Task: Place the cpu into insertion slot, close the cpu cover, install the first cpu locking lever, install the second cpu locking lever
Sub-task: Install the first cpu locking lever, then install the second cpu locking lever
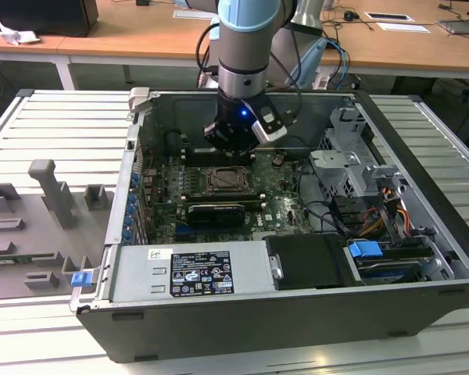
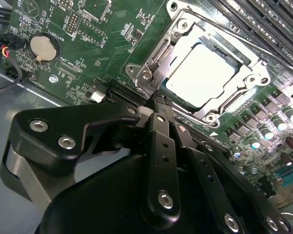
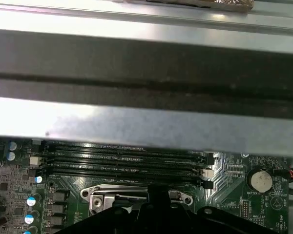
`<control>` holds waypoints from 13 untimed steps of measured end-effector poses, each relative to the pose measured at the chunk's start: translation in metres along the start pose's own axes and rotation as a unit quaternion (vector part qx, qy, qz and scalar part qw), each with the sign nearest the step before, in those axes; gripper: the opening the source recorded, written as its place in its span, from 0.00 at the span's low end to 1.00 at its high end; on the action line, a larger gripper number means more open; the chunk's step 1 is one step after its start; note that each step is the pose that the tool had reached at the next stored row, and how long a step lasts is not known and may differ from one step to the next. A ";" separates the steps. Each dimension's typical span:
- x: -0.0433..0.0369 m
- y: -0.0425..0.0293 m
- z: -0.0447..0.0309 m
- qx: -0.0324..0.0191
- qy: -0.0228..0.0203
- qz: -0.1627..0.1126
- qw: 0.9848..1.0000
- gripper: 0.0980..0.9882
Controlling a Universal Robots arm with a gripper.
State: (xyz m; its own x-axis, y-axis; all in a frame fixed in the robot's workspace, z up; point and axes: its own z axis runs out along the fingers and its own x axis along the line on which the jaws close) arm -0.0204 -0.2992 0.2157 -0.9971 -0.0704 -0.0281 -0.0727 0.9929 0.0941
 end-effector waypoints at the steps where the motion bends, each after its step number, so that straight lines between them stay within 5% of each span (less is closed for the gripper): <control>1: 0.0000 -0.0004 0.0000 0.000 0.000 0.000 1.000 0.01; 10: 0.0007 -0.0091 -0.0010 0.000 0.000 0.000 1.000 0.01; 13: 0.0005 -0.0088 -0.0073 0.000 0.000 0.000 1.000 0.01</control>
State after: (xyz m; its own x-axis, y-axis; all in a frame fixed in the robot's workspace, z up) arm -0.0204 -0.3086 0.2221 -0.9971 -0.0703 -0.0281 -0.0726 0.9929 0.0940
